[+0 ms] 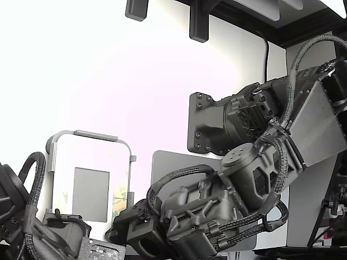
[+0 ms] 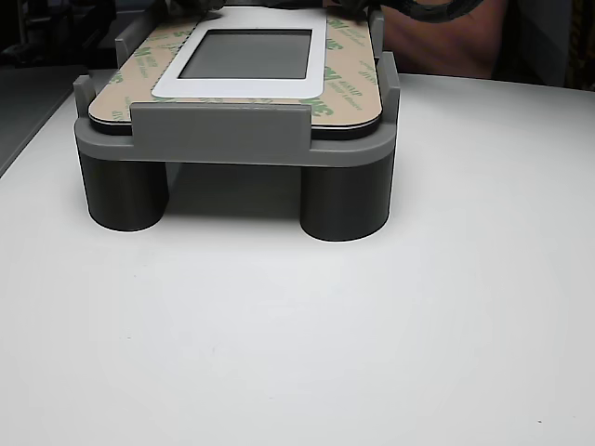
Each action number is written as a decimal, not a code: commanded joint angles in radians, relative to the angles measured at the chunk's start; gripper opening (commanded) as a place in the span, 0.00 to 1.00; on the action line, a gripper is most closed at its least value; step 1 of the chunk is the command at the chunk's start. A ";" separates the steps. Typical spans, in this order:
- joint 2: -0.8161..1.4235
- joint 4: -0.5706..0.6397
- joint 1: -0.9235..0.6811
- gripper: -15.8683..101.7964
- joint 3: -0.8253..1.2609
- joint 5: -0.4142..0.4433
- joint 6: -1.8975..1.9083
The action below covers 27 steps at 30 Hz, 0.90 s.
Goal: Peel off protective film from adhesive tape.
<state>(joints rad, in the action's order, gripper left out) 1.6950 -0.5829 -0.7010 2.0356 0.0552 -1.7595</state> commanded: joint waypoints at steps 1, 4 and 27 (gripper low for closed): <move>0.018 0.009 0.017 0.05 -0.017 -0.002 -0.002; 0.009 0.017 0.017 0.05 -0.017 -0.002 0.000; 0.017 0.054 0.031 0.05 0.021 -0.014 -0.003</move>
<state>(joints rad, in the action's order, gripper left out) 1.6889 -0.5246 -0.6872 2.0678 0.0430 -1.7595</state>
